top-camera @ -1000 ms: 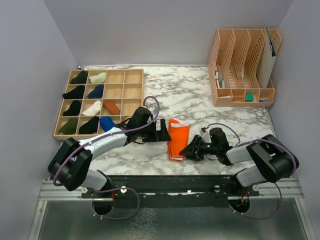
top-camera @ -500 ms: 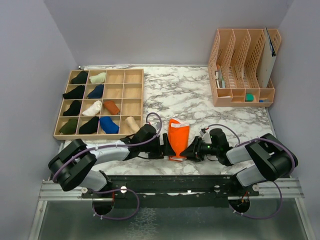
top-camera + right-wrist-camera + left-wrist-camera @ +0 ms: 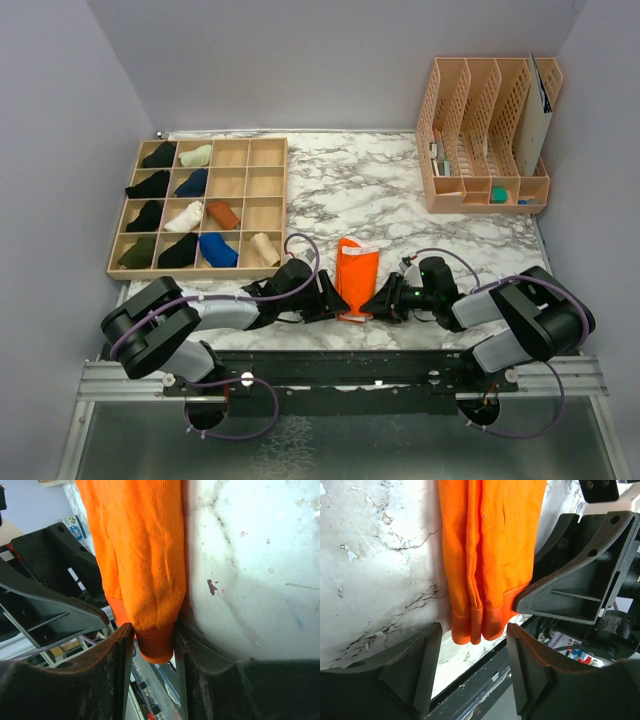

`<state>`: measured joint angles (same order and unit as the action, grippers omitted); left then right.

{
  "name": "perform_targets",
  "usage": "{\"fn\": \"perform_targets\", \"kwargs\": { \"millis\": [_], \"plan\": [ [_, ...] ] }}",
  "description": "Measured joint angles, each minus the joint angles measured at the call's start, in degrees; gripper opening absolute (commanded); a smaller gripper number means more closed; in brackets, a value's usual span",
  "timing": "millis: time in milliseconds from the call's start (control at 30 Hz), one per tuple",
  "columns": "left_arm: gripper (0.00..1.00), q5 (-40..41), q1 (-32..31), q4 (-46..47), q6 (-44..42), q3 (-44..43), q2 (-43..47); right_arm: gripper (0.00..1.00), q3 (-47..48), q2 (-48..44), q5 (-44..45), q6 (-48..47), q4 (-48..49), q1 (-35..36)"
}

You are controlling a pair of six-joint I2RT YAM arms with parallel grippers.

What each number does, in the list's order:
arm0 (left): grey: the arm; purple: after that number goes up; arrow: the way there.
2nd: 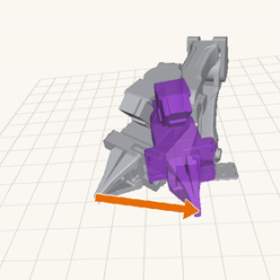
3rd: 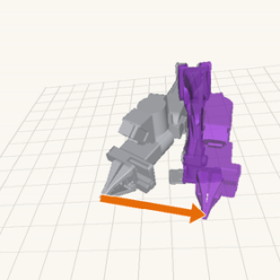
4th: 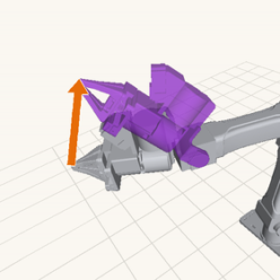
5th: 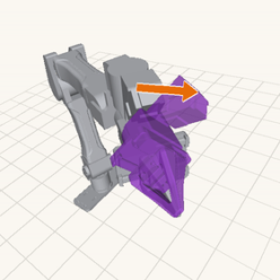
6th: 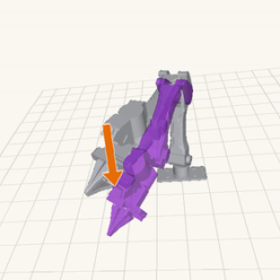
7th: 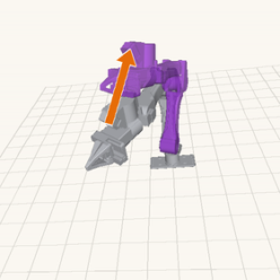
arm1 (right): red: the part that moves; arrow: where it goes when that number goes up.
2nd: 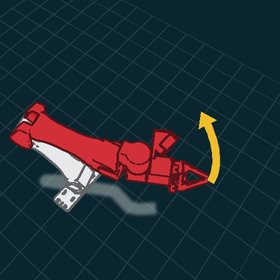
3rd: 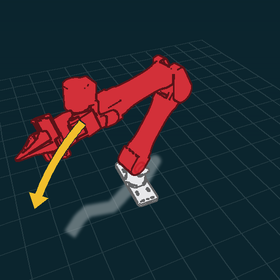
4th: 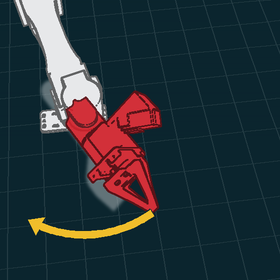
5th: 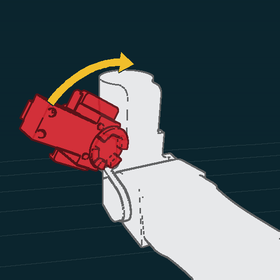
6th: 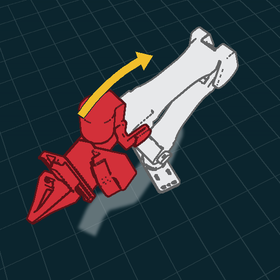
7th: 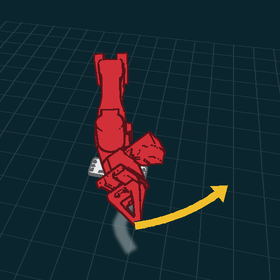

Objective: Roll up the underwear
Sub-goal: Roll the underwear to the center of the board.

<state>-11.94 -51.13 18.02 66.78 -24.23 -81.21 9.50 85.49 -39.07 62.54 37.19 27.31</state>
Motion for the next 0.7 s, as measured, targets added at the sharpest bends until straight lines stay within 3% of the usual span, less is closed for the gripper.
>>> {"fn": "perform_targets", "kwargs": {
  "millis": [367, 567, 700],
  "plan": [
    [0.48, 2.16, -0.70, 2.40, 1.20, 0.09, -1.79, 0.42, 0.02, 0.02, -0.11, -0.04, 0.00, 0.00],
    [0.46, 2.49, -0.74, 4.90, 2.23, 0.46, -3.13, 0.42, 0.02, 0.24, -0.39, -0.04, 0.07, 0.00],
    [0.35, 2.47, -0.74, 6.82, 2.64, 0.57, -4.55, 0.42, 0.02, 0.66, -1.03, -0.04, 0.31, 0.00]
  ]
}}
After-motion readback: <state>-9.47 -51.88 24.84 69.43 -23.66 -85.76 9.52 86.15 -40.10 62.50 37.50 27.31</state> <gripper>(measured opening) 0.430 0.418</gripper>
